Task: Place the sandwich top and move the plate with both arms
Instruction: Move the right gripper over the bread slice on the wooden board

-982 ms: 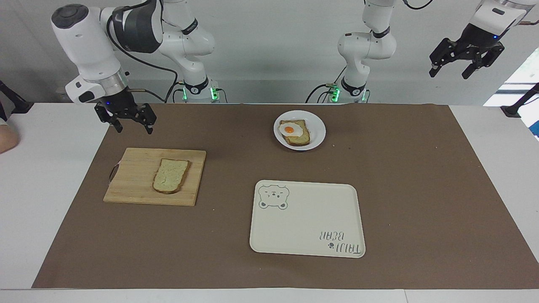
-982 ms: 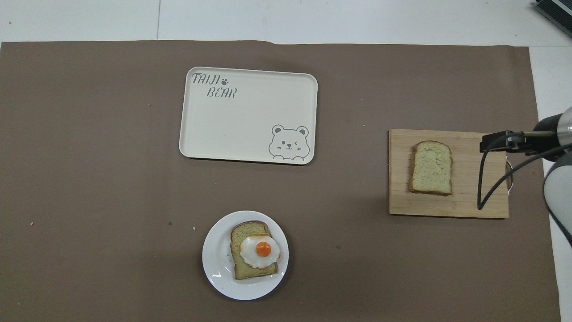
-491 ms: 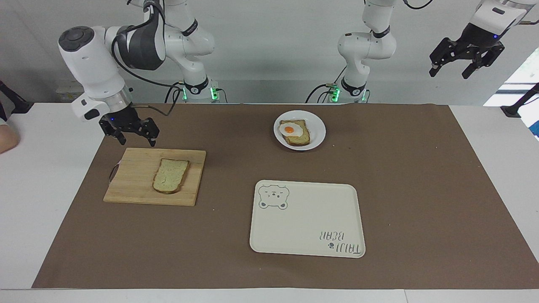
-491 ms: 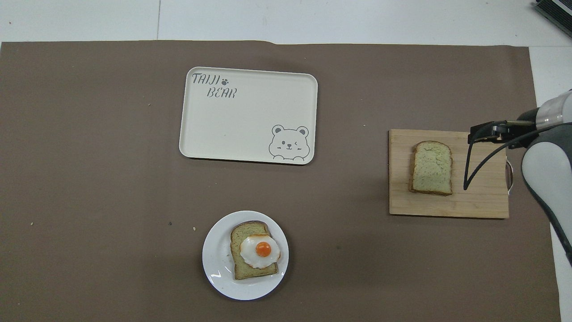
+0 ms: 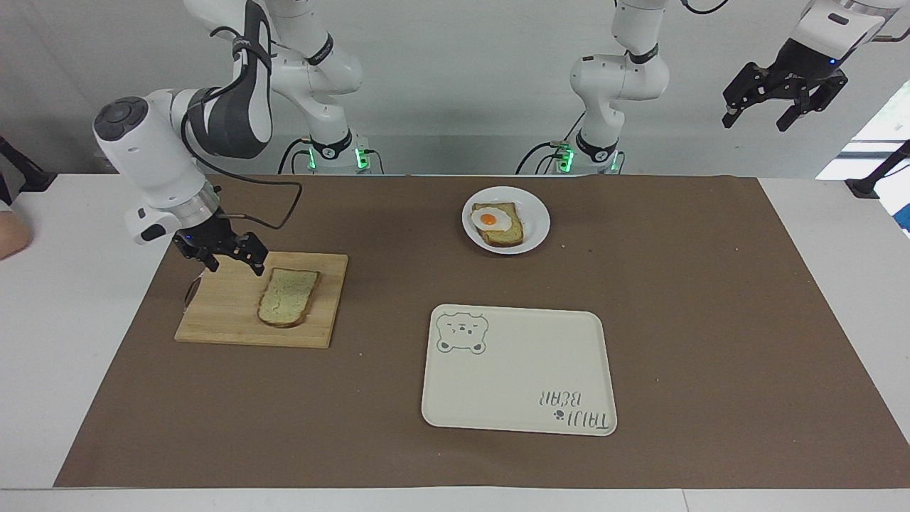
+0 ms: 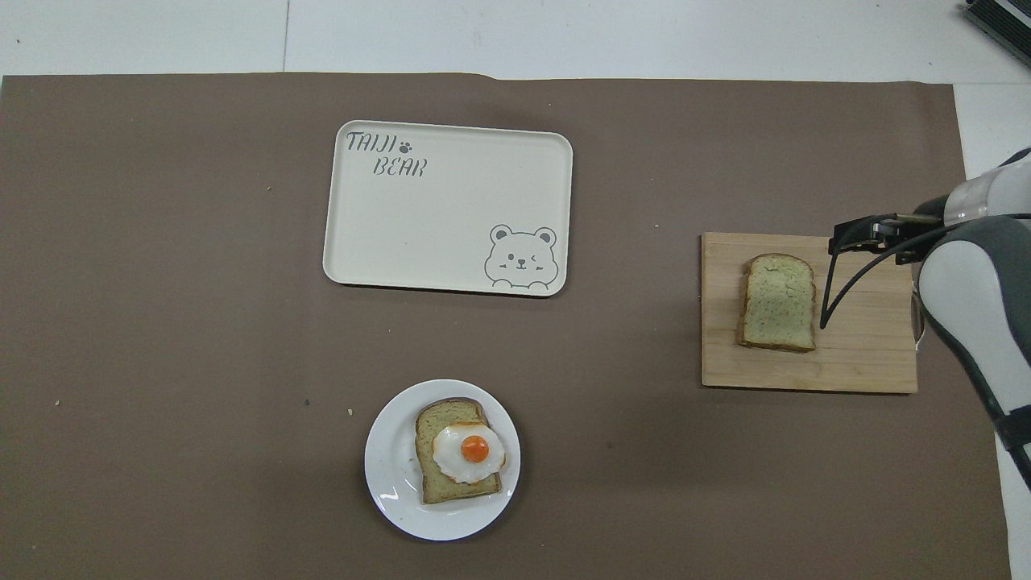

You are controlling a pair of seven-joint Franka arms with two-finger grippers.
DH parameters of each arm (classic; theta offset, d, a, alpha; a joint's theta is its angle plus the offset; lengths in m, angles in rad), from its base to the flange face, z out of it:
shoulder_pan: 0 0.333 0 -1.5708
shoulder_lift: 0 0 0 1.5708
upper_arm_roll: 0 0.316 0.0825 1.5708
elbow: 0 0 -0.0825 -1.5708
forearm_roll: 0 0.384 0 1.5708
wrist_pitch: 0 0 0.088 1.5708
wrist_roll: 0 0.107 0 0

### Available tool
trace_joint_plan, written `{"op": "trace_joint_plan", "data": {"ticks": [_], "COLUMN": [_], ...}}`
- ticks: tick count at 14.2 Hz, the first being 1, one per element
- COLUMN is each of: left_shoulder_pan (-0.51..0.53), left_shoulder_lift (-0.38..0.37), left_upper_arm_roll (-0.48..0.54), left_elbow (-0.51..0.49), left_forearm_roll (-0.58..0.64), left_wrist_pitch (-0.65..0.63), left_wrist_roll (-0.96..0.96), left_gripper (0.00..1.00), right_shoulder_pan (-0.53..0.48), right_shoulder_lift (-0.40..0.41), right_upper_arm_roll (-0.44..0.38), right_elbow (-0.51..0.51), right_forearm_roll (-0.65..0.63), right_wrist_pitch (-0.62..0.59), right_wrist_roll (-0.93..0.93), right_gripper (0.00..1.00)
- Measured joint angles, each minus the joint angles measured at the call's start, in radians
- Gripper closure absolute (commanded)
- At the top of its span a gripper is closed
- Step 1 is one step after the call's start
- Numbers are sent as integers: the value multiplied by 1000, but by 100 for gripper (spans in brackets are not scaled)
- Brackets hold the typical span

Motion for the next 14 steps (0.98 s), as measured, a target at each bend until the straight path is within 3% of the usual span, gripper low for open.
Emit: {"op": "trace_joint_plan", "data": {"ticks": [8,14], "left_shoulder_pan": [0,0], "left_shoulder_lift": [0,0], "left_upper_arm_roll": [0,0], "left_elbow": [0,0], "left_forearm_roll": [0,0], "left_wrist_pitch": [-1,-3], "left_wrist_roll": [0,0], "left_gripper": [0,0], "right_shoulder_pan": [-10,-61], "right_shoulder_lift": [75,103], "right_upper_arm_roll": [0,-1], "right_elbow": [-37,-135], "right_forearm_roll": [62,152], "right_wrist_pitch": [112,150], "right_wrist_roll": [-105,-139], "right_gripper": [0,0]}}
